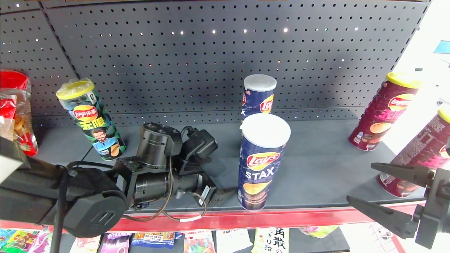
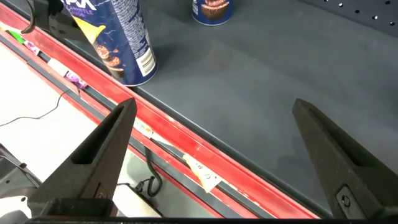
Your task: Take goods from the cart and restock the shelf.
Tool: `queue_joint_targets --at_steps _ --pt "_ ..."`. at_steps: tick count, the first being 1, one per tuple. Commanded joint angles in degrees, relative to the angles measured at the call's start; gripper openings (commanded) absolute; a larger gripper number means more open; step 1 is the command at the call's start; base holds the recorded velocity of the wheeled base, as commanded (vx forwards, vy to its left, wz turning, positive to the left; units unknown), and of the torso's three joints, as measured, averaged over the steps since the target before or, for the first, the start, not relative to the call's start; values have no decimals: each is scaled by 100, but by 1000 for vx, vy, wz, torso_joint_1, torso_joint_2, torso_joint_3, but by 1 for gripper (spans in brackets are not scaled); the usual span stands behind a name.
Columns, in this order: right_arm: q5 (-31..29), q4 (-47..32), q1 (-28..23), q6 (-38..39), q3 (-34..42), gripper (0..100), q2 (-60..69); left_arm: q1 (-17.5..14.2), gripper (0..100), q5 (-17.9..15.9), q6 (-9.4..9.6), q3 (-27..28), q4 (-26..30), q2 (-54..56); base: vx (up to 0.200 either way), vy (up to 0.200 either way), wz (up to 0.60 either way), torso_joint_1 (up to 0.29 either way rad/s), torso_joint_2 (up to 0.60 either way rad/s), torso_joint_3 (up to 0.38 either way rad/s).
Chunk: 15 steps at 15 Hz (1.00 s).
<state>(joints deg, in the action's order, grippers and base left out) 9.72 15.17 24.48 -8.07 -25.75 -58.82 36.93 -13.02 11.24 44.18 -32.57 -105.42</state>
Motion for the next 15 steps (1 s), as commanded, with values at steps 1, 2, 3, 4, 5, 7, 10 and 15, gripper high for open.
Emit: queue_joint_targets --at_steps 1,2,3,4,5,7,10,15 --pt "4 4 4 7 -1 100 -16 8 100 1 1 29 -3 -40 0 0 0 0 0 0" --pt "4 4 -5 -2 -9 100 -7 8 100 1 1 29 -3 -48 0 0 0 0 0 0" --pt "4 4 4 -2 -9 100 -7 8 100 1 1 65 -3 -66 0 0 0 0 0 0" --pt "4 4 -5 -2 -1 100 -7 8 100 1 1 100 -3 -84 0 0 0 0 0 0" --pt "4 4 -5 -2 -9 100 -7 8 100 1 1 117 -3 -101 0 0 0 0 0 0" --pt "4 4 4 7 -9 100 -7 8 100 1 1 117 -3 -101 0 0 0 0 0 0" --pt "4 4 -5 -2 -9 100 -16 -1 100 10 1 -111 -3 48 0 0 0 0 0 0" --pt "4 4 -5 -2 -27 100 -51 -1 100 -25 1 -349 -12 286 0 0 0 0 0 0"
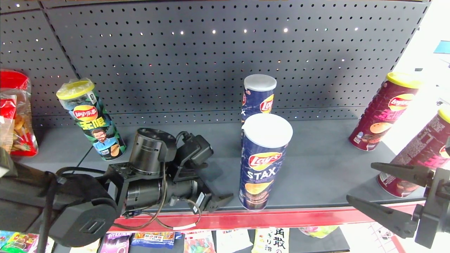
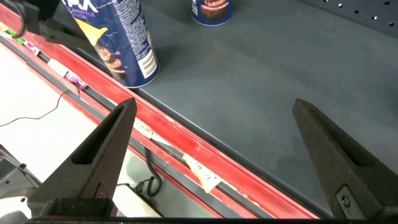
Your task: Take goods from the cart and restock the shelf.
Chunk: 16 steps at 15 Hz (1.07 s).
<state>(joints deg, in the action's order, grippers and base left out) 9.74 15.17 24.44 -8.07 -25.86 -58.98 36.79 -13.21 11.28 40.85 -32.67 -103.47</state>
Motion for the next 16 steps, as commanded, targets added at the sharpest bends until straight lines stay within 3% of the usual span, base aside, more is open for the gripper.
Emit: queue_joint_targets --at_steps 1,16 --pt "2 4 -1 -2 -16 100 -35 21 100 -14 6 -16 -2 82 0 0 0 0 0 0" --pt "2 4 -1 7 -51 100 -52 91 100 -14 -3 318 -2 -252 0 0 0 0 0 0"
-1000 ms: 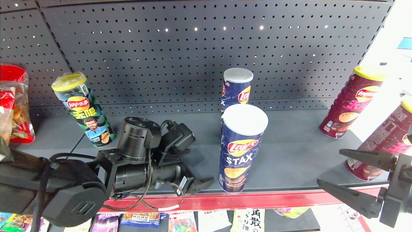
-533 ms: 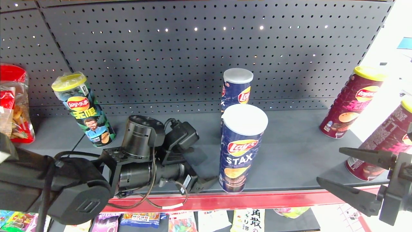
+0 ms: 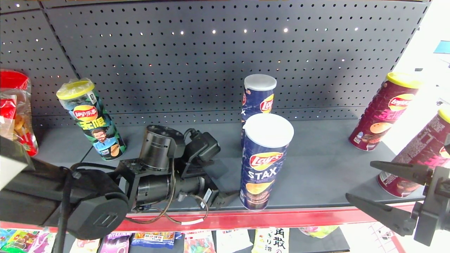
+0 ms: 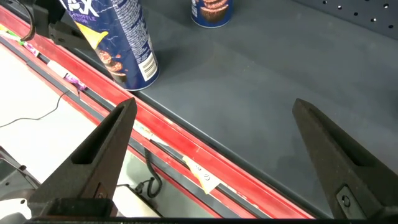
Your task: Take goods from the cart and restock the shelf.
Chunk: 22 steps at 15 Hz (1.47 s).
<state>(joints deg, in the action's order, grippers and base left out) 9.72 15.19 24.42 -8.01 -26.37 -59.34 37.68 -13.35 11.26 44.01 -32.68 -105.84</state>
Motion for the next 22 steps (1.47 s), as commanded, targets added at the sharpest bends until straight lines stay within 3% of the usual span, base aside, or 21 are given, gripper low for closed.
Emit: queue_joint_targets --at_steps 1,3,5,9,10,11,12,13,14,16,17,19,20,22 --pt "4 2 2 -8 9 100 -16 2 100 -1 -1 3 -1 -16 0 0 0 0 0 0" --pt "4 2 2 -8 26 100 -7 -42 100 25 -10 -68 -10 46 0 0 0 0 0 0" --pt "4 -16 2 -8 97 100 46 -332 100 43 -1 -393 -1 529 0 0 0 0 0 0" --pt "-5 -34 2 -78 536 100 758 -1501 100 52 -10 -1580 104 2428 0 0 0 0 0 0" --pt "-277 -42 2 -245 932 100 1426 -2072 100 69 -10 -2054 456 3597 0 0 0 0 0 0" --pt "-277 -42 2 -245 932 100 1426 -2072 100 69 -10 -2054 456 3597 0 0 0 0 0 0" --pt "-1385 -86 -7 -333 1415 100 2384 -2889 100 175 -19 -2256 1642 5231 0 0 0 0 0 0" --pt "-1850 -201 -69 -333 1450 100 2691 -3294 100 280 -19 -2204 2504 5917 0 0 0 0 0 0" --pt "-2633 -579 -438 -315 1345 100 3183 -3759 100 307 -124 -2028 4191 7130 0 0 0 0 0 0" --pt "-2879 -1334 -1044 -271 1160 100 3693 -3830 100 377 -511 -2116 5606 8545 0 0 0 0 0 0" --pt "-2844 -1651 -1290 -227 1160 100 3887 -3874 100 676 -476 -2186 5923 8905 0 0 0 0 0 0" --pt "-2835 -1967 -1387 -96 1169 100 3992 -3838 100 1256 -406 -2274 5914 9011 0 0 0 0 0 0" --pt "-2835 -1967 -1387 168 1169 100 3843 -3838 100 1361 -291 -2265 5756 8975 0 0 0 0 0 0" --pt "-2826 -1923 -1387 370 1125 100 3702 -3838 100 1361 148 -2274 5553 8958 0 0 0 0 0 0"
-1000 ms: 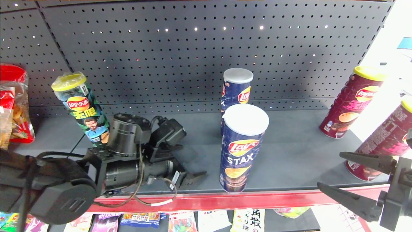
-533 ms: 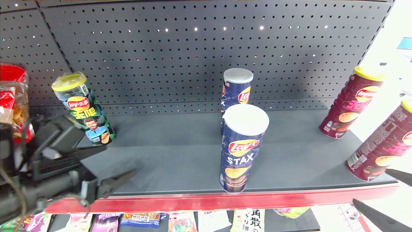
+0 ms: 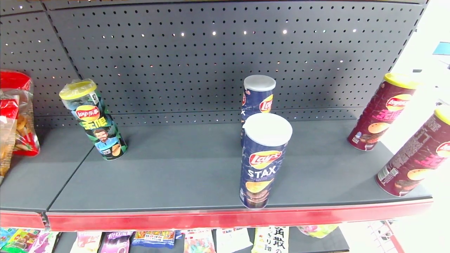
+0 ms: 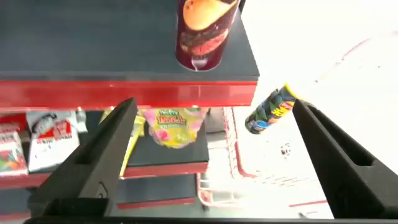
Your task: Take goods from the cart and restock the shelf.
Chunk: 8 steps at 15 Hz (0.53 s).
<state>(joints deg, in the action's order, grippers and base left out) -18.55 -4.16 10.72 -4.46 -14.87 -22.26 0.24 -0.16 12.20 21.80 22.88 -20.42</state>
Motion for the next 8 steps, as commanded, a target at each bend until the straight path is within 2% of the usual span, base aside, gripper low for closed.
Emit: queue_joint_targets --at_steps 1,2,4,6,8 --pt "10 38 -8 7 -51 100 -24 -95 100 42 142 -70 -29 416 0 0 0 0 0 0" --pt "18 38 -8 7 -112 100 -42 -95 100 60 160 -88 -38 451 0 0 0 0 0 0" --pt "10 38 -17 7 -68 100 29 -112 100 130 160 -88 -38 548 -200 0 0 7 0 5" --pt "36 -270 36 -134 -33 100 345 -112 100 429 160 -185 -38 732 -200 0 0 22 0 0" --pt "71 -358 36 -187 -51 100 354 -112 100 429 160 -193 -38 838 -200 0 0 -3 2 9"
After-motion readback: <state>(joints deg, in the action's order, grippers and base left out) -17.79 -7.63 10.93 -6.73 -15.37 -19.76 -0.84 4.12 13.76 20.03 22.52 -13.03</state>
